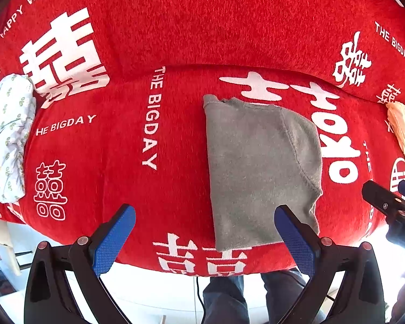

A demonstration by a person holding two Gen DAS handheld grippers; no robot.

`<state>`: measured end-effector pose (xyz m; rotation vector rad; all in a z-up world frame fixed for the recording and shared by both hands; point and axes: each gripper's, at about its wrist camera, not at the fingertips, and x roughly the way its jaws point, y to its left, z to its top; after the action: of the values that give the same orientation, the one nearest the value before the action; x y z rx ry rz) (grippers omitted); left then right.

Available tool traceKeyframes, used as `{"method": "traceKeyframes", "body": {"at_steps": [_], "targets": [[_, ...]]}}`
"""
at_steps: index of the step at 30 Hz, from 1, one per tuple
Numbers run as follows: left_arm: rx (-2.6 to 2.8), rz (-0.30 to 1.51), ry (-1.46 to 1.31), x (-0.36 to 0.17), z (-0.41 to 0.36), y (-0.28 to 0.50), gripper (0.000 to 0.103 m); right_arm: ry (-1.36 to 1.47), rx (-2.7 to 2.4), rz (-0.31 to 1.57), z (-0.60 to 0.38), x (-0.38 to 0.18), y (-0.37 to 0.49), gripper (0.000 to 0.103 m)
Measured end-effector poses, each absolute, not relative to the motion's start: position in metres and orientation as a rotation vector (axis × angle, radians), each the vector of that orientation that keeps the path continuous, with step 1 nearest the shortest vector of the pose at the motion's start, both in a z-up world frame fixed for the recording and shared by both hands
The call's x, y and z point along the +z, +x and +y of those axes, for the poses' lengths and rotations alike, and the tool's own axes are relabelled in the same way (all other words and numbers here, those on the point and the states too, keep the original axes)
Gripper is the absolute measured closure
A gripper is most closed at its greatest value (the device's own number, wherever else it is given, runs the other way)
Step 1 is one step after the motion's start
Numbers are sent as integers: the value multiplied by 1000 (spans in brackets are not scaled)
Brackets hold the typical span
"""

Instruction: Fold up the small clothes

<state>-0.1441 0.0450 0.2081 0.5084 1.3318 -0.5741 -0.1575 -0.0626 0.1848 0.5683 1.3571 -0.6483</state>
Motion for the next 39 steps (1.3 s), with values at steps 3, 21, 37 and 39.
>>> {"method": "traceKeyframes", "body": {"at_steps": [3, 21, 37, 39], "targets": [[-573, 1331, 510, 206, 47, -143, 0, 566, -653, 1356, -62, 185, -157, 0], [-531, 1309, 511, 212, 37, -155, 0, 568, -598, 1355, -75, 179, -156, 0], [-480, 1284, 495, 236, 21, -174, 0, 539, -543, 1359, -92, 193, -161, 0], [-477, 1284, 493, 237, 19, -174, 0, 536, -539, 1357, -92, 194, -160, 0]]}}
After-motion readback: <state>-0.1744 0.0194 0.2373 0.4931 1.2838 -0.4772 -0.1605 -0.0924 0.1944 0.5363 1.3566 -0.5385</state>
